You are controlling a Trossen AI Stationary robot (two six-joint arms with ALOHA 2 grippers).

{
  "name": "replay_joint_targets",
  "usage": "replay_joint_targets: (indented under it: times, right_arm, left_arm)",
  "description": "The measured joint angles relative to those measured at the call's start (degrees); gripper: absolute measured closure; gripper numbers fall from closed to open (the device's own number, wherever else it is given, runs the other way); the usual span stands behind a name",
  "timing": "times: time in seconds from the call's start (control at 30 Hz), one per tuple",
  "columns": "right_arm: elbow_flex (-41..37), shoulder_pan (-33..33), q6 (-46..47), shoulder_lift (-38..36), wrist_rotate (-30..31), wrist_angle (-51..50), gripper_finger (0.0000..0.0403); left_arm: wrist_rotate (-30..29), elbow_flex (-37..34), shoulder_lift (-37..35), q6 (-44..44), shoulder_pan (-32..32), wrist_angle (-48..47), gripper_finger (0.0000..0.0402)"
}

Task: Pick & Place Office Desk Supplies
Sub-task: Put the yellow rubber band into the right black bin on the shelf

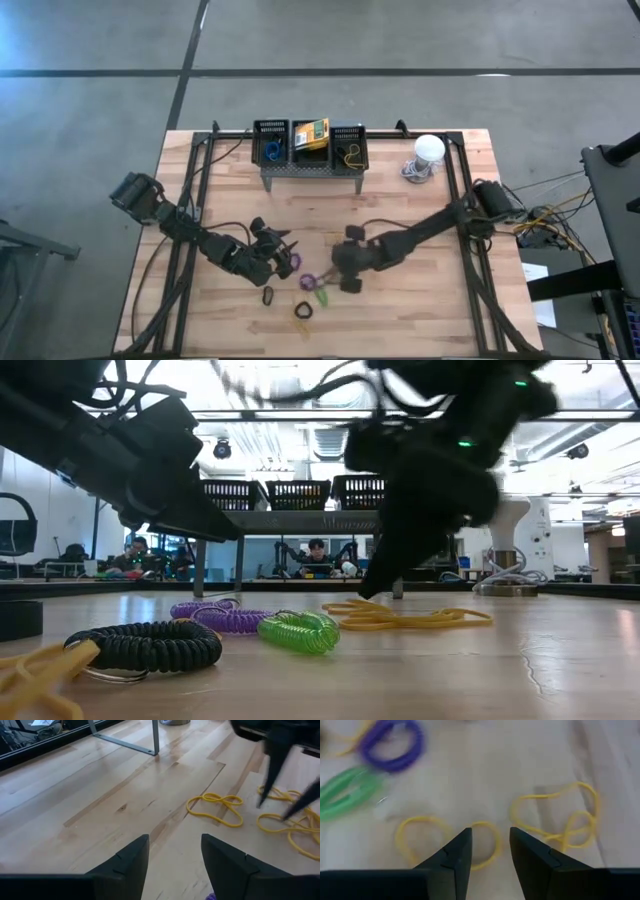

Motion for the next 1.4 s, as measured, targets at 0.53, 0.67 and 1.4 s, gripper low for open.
replay_joint_targets:
  times: [0.53,0.67,1.4]
  right_arm:
    - [13.3,0.2,4.6,7.5,1.0,-24.6,0.0383]
    - [11.7,2.3,11.8,3.7,19.9,-36.3,0.0394]
    - [8.6,-6.9,-24.1,-35.5,44.4,-16.8,0.0395]
  left_arm:
    - [0.1,0.0,0.0,0.1,0.0,0.0,0.0217]
    - [0.4,0.0,0.0,0.2,0.0,0.0,0.0217]
    - [0.5,0.0,0.0,0.4,0.0,0.2,0.0217]
